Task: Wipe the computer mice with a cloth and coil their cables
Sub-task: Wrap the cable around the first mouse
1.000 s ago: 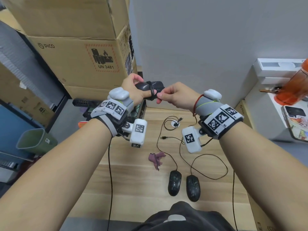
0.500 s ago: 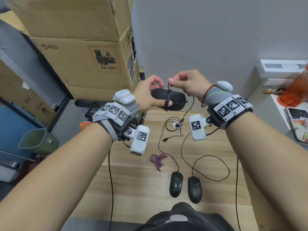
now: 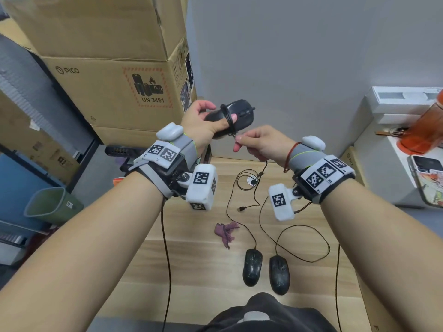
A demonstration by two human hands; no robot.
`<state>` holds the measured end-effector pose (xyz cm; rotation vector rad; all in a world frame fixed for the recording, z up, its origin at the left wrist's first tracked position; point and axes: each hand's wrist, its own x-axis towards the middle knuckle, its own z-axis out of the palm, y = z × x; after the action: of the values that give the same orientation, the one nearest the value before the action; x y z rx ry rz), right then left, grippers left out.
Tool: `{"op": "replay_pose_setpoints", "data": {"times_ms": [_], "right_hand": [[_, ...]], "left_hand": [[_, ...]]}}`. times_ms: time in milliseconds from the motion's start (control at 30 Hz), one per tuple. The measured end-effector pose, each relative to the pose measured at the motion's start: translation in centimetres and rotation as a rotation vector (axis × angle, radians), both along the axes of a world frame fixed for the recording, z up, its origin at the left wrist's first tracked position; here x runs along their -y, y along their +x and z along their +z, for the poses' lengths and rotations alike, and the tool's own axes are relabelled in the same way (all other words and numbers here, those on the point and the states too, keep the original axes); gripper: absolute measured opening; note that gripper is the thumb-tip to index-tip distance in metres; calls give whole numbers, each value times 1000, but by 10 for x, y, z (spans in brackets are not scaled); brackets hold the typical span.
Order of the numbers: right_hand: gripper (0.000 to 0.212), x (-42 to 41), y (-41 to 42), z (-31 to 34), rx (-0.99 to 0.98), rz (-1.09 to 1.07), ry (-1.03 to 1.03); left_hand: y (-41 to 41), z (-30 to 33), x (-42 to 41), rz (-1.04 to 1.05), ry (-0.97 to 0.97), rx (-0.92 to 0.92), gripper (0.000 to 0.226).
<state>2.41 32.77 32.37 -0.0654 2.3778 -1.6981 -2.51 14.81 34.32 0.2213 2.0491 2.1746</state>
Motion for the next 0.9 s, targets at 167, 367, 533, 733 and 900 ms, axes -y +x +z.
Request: {"op": "replay_pose_setpoints", "data": {"times_ms": [167, 367, 533, 733, 900], "right_hand": [[28, 2, 1, 20, -78, 61, 194], [27, 6, 3, 43, -165, 67, 80], [29, -3, -11, 51, -265, -87, 146], [29, -17, -20, 40, -224, -125, 200], [29, -22, -18, 27, -151, -155, 153]], "left_hand": [[-11, -17, 12, 107, -252, -53, 53], [-11, -23, 16, 62, -608, -214, 60], [-1, -27, 15, -133, -725, -292, 61], [7, -15, 6, -402, -563, -240, 63], [11, -5, 2, -454, -286, -135, 56]]}}
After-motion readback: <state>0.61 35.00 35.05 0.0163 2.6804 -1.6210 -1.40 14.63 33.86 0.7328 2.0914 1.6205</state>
